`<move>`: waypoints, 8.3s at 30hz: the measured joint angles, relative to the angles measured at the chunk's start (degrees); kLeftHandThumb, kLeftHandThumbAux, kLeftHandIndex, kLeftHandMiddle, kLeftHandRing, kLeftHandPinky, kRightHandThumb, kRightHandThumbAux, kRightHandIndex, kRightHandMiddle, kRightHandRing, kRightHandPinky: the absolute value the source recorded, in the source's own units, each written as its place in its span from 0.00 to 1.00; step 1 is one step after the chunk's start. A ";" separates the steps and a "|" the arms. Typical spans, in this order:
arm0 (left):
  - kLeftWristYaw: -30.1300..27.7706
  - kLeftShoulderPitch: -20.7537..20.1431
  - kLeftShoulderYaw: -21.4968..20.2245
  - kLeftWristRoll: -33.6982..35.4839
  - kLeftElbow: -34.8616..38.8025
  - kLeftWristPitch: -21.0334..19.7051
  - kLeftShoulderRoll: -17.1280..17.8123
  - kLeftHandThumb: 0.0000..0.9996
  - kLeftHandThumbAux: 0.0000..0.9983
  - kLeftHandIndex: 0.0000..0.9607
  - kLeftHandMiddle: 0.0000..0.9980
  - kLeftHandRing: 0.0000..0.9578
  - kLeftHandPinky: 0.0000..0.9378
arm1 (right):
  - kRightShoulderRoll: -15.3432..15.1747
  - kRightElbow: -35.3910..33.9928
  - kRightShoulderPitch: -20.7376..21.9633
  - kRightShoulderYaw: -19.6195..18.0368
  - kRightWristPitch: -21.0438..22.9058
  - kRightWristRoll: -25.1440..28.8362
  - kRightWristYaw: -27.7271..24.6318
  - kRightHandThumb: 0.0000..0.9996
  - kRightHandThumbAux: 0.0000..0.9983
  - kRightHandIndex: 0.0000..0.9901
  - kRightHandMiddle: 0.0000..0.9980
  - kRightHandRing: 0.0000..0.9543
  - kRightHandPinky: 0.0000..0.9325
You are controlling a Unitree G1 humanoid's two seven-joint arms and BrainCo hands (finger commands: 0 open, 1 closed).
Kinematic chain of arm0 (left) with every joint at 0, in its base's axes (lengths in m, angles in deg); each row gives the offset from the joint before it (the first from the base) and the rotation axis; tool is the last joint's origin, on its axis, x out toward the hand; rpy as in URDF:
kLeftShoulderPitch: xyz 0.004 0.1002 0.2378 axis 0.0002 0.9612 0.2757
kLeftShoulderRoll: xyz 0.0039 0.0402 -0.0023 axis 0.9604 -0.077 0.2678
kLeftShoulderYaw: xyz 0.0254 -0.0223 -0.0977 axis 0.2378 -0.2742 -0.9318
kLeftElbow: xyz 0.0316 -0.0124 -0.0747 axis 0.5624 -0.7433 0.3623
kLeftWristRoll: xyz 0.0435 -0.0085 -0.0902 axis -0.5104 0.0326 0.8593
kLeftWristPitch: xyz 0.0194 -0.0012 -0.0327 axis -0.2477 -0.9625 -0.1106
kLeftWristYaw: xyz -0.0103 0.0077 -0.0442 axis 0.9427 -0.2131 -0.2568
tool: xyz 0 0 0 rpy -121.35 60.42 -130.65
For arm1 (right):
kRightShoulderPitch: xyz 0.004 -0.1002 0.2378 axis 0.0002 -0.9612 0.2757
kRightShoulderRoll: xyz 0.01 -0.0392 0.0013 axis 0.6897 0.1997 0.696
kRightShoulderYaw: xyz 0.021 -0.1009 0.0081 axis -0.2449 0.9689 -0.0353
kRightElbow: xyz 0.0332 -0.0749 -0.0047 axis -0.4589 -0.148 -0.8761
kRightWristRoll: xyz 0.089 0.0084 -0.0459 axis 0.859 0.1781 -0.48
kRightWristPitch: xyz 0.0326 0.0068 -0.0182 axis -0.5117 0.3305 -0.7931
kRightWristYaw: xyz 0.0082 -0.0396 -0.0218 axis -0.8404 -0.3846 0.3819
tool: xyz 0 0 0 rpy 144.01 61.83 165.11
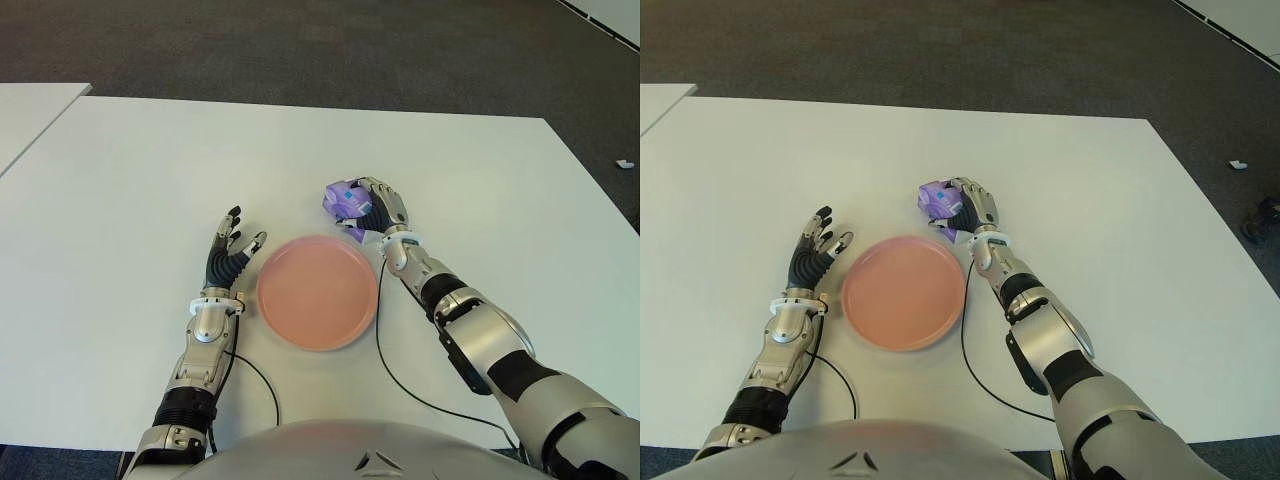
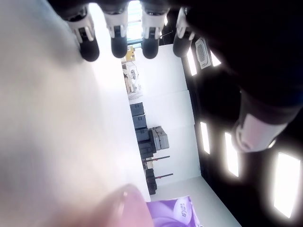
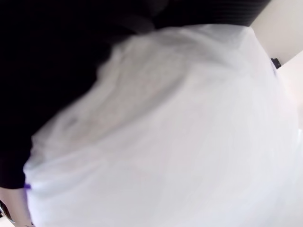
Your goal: Put the tissue paper into the plate.
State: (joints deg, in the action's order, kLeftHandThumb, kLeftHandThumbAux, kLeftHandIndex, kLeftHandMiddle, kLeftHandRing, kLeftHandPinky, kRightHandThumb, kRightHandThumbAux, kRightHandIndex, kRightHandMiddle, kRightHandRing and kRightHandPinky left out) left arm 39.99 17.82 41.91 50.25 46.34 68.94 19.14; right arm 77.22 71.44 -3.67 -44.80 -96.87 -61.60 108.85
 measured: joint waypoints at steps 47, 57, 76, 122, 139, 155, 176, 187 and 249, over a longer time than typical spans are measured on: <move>0.96 0.64 -0.07 0.45 0.81 -0.34 -0.10 0.01 0.57 0.00 0.00 0.00 0.00 | -6.01 -21.32 4.14 -13.69 -5.02 5.67 -6.36 0.75 0.71 0.44 0.89 0.92 0.90; 1.19 0.61 0.01 0.14 0.77 -0.35 -0.09 0.01 0.58 0.00 0.00 0.00 0.00 | -6.35 -31.33 1.86 -15.46 -3.30 5.63 -8.95 0.75 0.71 0.44 0.89 0.92 0.92; 1.19 0.47 0.09 -0.33 0.29 -1.27 -0.02 0.02 0.60 0.00 0.00 0.00 0.00 | -5.14 -57.17 -15.20 -13.11 -2.52 3.81 -16.12 0.75 0.71 0.44 0.89 0.92 0.92; 1.20 -0.19 0.26 -1.14 -0.55 -1.23 0.30 0.01 0.63 0.00 0.00 0.00 0.00 | -16.40 -72.47 -32.40 -3.22 -6.99 -4.63 -43.25 0.75 0.71 0.45 0.83 0.86 0.86; 1.43 -0.28 0.14 -1.60 -1.07 -1.07 0.32 0.01 0.65 0.00 0.00 0.00 0.00 | -14.56 -64.17 -30.10 -0.68 -11.40 -2.75 -40.17 0.33 0.59 0.20 0.24 0.22 0.17; 1.95 -0.18 0.13 -1.68 -1.21 -0.99 0.40 0.02 0.64 0.00 0.00 0.00 0.00 | -16.91 -65.12 -26.69 2.80 -11.63 -9.12 -40.16 0.00 0.50 0.00 0.00 0.00 0.00; 1.95 0.03 0.30 -1.71 -1.19 -0.61 0.92 0.01 0.63 0.00 0.00 0.00 0.00 | -16.82 -63.90 -28.79 2.59 -14.45 -10.42 -30.28 0.13 0.30 0.00 0.00 0.00 0.00; 2.48 -0.62 0.20 -1.82 -2.54 0.33 1.25 0.01 0.64 0.00 0.00 0.00 0.00 | -16.01 -65.48 -29.36 0.13 -14.80 -11.02 -26.27 0.20 0.23 0.00 0.00 0.00 0.00; 2.42 0.38 0.51 -0.96 -0.72 0.21 1.52 0.00 0.62 0.00 0.00 0.00 0.00 | 4.67 -54.12 -39.91 -26.78 -11.86 20.90 -18.34 0.01 0.40 0.00 0.00 0.00 0.00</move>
State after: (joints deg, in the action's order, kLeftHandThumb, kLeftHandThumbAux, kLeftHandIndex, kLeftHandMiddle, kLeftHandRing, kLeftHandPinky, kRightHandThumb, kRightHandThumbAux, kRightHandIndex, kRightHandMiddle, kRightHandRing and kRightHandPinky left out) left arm 42.41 18.20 42.42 49.28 45.62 69.15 20.66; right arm 81.89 17.33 -43.58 -71.58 -108.73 -40.70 90.51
